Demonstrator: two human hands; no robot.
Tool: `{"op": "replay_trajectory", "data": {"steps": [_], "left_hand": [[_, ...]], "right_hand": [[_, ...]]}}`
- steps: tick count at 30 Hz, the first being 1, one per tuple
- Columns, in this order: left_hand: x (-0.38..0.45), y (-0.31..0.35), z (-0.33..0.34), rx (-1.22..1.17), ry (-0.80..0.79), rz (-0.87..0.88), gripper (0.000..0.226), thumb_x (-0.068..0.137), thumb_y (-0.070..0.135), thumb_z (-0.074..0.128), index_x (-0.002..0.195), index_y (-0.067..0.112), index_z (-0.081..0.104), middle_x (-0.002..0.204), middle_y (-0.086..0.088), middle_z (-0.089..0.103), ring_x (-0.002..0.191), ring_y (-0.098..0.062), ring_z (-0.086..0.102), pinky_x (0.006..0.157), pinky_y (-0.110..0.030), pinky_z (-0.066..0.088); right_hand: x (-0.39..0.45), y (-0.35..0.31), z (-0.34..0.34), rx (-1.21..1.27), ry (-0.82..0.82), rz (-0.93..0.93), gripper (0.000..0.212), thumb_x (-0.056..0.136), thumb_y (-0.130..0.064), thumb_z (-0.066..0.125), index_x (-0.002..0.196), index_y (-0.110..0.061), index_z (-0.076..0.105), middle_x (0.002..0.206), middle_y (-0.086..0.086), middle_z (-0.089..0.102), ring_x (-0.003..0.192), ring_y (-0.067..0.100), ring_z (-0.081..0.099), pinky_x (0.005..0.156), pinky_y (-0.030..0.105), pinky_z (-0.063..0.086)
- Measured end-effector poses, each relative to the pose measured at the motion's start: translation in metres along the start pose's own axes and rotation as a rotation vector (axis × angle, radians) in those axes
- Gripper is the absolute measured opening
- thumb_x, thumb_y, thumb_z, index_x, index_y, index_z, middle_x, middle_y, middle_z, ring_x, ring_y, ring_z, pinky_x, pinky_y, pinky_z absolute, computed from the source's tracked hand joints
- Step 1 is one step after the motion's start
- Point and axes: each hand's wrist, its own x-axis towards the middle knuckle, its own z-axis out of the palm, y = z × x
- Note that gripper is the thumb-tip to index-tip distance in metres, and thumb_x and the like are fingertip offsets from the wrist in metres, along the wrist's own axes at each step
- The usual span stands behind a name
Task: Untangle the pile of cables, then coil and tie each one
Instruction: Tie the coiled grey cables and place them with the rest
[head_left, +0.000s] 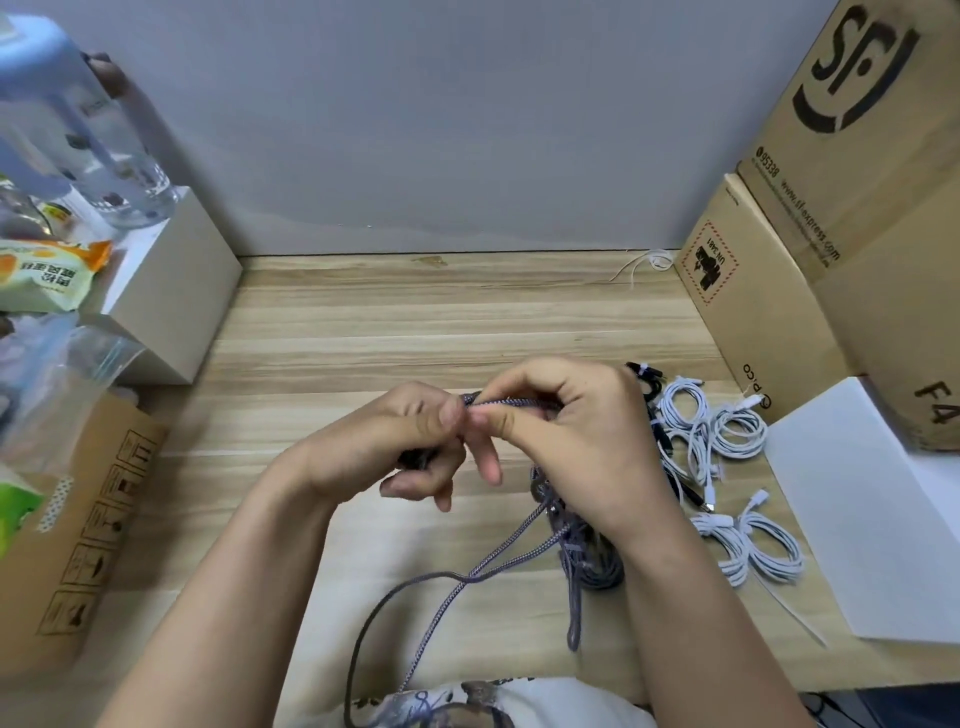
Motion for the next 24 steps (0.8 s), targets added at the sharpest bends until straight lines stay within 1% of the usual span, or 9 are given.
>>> {"op": "replay_trajectory", "data": {"steps": [2, 5, 8, 11, 13, 15, 18, 21, 24], "left_hand": [[-0.003, 0.001, -0.005, -0.08, -0.132, 0.039, 0.036, 0.08, 0.051, 0.066, 0.08, 0.015, 0.071, 0.035, 0.011, 0.033, 0.031, 0.0, 0.03, 0.056, -0.023, 0.049], [-0.006, 0.003, -0.007, -0.201, -0.27, 0.187, 0.016, 0.088, 0.027, 0.063, 0.085, 0.013, 0.07, 0.035, 0.002, 0.026, 0.027, -0.006, 0.027, 0.059, -0.018, 0.05], [-0.003, 0.008, -0.004, -0.351, -0.372, 0.328, 0.015, 0.094, 0.015, 0.052, 0.097, 0.006, 0.064, 0.037, 0.003, 0.026, 0.029, -0.012, 0.02, 0.061, -0.017, 0.049], [0.0, 0.014, 0.004, -0.637, -0.411, 0.438, 0.019, 0.096, 0.007, 0.047, 0.106, -0.004, 0.058, 0.038, 0.005, 0.027, 0.032, -0.009, 0.022, 0.067, -0.023, 0.045], [0.001, 0.019, 0.01, -0.769, -0.288, 0.494, 0.024, 0.097, 0.007, 0.045, 0.112, -0.01, 0.054, 0.038, 0.006, 0.03, 0.033, -0.009, 0.027, 0.071, -0.027, 0.044], [0.004, 0.023, 0.016, -0.845, -0.135, 0.502, 0.033, 0.098, 0.009, 0.043, 0.123, -0.013, 0.045, 0.043, 0.002, 0.038, 0.038, -0.013, 0.036, 0.081, -0.029, 0.044], [0.008, 0.026, 0.019, -0.94, 0.102, 0.457, 0.046, 0.096, 0.008, 0.045, 0.135, -0.011, 0.031, 0.059, -0.01, 0.053, 0.056, -0.017, 0.046, 0.101, -0.032, 0.037], [0.004, 0.024, 0.015, -0.989, 0.303, 0.46, 0.055, 0.094, 0.004, 0.046, 0.14, -0.012, 0.021, 0.075, -0.018, 0.064, 0.071, -0.028, 0.06, 0.111, -0.034, 0.028], [0.015, 0.029, 0.014, -0.872, 0.564, 0.512, 0.066, 0.088, 0.006, 0.052, 0.138, -0.014, 0.016, 0.08, -0.011, 0.068, 0.08, -0.025, 0.067, 0.107, -0.036, 0.038]], "right_hand": [[0.003, 0.002, -0.001, 0.08, 0.047, 0.015, 0.028, 0.06, -0.021, 0.085, 0.06, -0.024, 0.058, 0.057, 0.007, 0.059, 0.051, 0.006, 0.048, 0.051, 0.02, 0.04], [0.007, 0.006, 0.0, 0.074, 0.032, -0.02, 0.032, 0.058, -0.033, 0.083, 0.058, -0.022, 0.053, 0.049, -0.007, 0.046, 0.047, 0.002, 0.036, 0.047, 0.017, 0.031], [0.009, 0.014, 0.002, -0.027, -0.039, -0.026, 0.04, 0.065, -0.059, 0.068, 0.063, -0.021, 0.055, 0.048, -0.006, 0.04, 0.048, 0.005, 0.031, 0.048, 0.025, 0.027], [0.009, 0.023, 0.006, -0.064, -0.132, 0.046, 0.048, 0.074, -0.074, 0.048, 0.061, -0.028, 0.053, 0.048, -0.004, 0.046, 0.046, 0.006, 0.041, 0.051, 0.034, 0.037], [0.008, 0.028, 0.009, -0.142, -0.168, 0.107, 0.037, 0.081, -0.058, 0.052, 0.058, -0.03, 0.053, 0.048, -0.002, 0.051, 0.047, 0.006, 0.047, 0.054, 0.037, 0.042], [0.008, 0.029, 0.013, -0.221, -0.23, 0.153, 0.028, 0.081, -0.039, 0.061, 0.056, -0.029, 0.053, 0.047, -0.007, 0.051, 0.048, 0.004, 0.047, 0.055, 0.033, 0.038], [0.008, 0.028, 0.016, -0.353, -0.305, 0.209, 0.037, 0.071, -0.023, 0.077, 0.057, -0.031, 0.043, 0.05, -0.016, 0.049, 0.052, -0.001, 0.046, 0.055, 0.027, 0.033], [0.003, 0.029, 0.021, -0.609, -0.402, 0.127, 0.025, 0.07, -0.013, 0.071, 0.071, -0.029, 0.051, 0.068, -0.014, 0.047, 0.074, 0.005, 0.045, 0.062, 0.027, 0.032], [-0.007, 0.026, 0.027, -0.665, -0.439, 0.087, 0.019, 0.075, -0.012, 0.062, 0.078, -0.03, 0.056, 0.091, -0.006, 0.058, 0.1, 0.017, 0.05, 0.07, 0.029, 0.035]]}}
